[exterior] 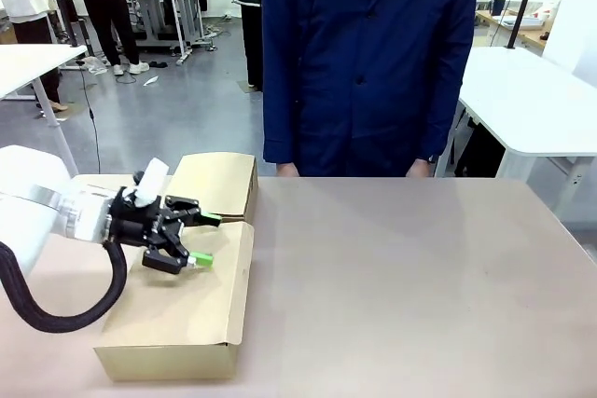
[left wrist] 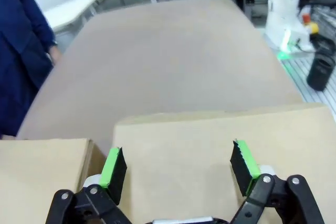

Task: Place items inside the box.
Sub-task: Close the lid of the Mailer Box closest to the robot.

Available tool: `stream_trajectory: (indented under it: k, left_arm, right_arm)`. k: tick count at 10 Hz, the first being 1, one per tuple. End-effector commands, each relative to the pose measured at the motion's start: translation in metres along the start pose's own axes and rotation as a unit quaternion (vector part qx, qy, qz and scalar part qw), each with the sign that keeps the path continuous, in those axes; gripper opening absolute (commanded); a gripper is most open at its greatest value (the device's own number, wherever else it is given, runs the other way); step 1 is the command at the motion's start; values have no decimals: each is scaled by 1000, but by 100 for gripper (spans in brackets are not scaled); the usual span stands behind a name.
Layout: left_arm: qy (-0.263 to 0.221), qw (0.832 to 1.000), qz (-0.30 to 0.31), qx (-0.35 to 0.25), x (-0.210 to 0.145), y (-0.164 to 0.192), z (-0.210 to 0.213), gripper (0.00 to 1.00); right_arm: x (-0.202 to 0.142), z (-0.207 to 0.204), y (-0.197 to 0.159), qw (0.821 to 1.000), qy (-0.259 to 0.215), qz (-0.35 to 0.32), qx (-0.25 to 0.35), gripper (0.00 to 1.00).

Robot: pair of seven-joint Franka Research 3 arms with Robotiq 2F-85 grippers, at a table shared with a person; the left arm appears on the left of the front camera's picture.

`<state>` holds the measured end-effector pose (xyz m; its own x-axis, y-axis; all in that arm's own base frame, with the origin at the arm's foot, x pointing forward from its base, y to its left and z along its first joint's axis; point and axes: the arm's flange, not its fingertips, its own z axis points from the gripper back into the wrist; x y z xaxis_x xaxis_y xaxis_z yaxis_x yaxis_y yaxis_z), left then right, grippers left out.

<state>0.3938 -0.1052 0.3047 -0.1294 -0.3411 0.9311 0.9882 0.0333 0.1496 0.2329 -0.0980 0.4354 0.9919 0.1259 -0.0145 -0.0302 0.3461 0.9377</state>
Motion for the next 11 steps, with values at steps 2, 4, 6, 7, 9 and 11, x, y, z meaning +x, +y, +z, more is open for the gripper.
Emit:
stream_trajectory:
  k: [2,4,6,7,9,11]
  left_arm:
    - [-200,968,146,41,43,-35,89,100]
    - [-202,940,273,41,52,-18,146,100]
    - [-86,923,374,19,35,3,210,100]
    - [-40,910,414,1,24,8,234,100]
    - [-98,862,496,-41,16,15,257,100]
    - [-57,899,433,44,15,0,243,100]
  right_arm:
    - [1,0,5,1000,-3,-8,7,100]
    - [1,0,5,1000,-3,-8,7,100]
    - [1,0,5,1000,-3,-8,7,100]
    - [1,0,5,1000,-3,-8,7,100]
    - [1,0,5,1000,-3,-8,7,100]
    - [1,0,5,1000,-3,-8,7,100]
